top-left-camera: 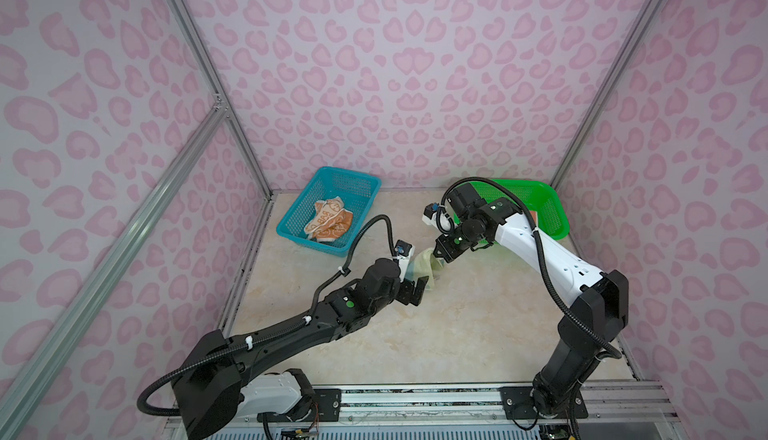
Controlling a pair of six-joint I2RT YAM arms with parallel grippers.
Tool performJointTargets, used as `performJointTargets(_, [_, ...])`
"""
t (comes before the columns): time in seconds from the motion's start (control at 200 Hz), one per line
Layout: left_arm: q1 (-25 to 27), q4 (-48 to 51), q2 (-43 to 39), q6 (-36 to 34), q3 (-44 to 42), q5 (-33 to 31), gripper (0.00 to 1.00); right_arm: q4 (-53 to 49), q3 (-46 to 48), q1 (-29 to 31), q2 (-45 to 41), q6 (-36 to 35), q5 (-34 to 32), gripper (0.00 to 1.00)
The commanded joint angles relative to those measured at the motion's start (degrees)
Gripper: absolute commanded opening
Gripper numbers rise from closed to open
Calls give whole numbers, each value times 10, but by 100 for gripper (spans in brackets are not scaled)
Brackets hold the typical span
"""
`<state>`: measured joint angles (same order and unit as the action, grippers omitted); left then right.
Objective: Fold and stack the towels
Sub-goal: 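Pull the whale towel corner away with right gripper while left grasps near edge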
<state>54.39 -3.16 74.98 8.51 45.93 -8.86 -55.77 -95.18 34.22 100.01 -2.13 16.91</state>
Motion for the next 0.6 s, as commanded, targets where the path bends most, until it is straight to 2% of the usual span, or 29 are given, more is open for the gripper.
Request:
performJointTargets(0.0, [23, -23, 43, 0, 29, -77, 98, 16, 3, 1, 4, 16, -2, 0])
performJointTargets(0.135, [46, -14, 96, 0, 69, -135, 100, 22, 5, 1, 5, 19, 1, 0])
performJointTargets(0.25, [51, -6, 137, 8, 96, -183, 88, 26, 11, 0, 3, 20, 4, 0])
performJointTargets(0.345, [51, 4, 162, 12, 115, -209, 70, 27, 14, 0, 2, 18, 5, 0])
performJointTargets(0.42, [50, 18, 178, 13, 130, -220, 48, 25, 16, -2, 1, 16, 5, 0])
performJointTargets(0.475, [51, 20, 185, 10, 136, -220, 37, 25, 17, -5, 0, 14, 5, 0])
performJointTargets(0.505, [50, 20, 188, 11, 139, -224, 27, 25, 19, -6, 0, 14, 4, 0])
performJointTargets(0.595, [50, 44, 186, 9, 143, -227, 6, 26, 25, -12, -3, 11, 0, 0])
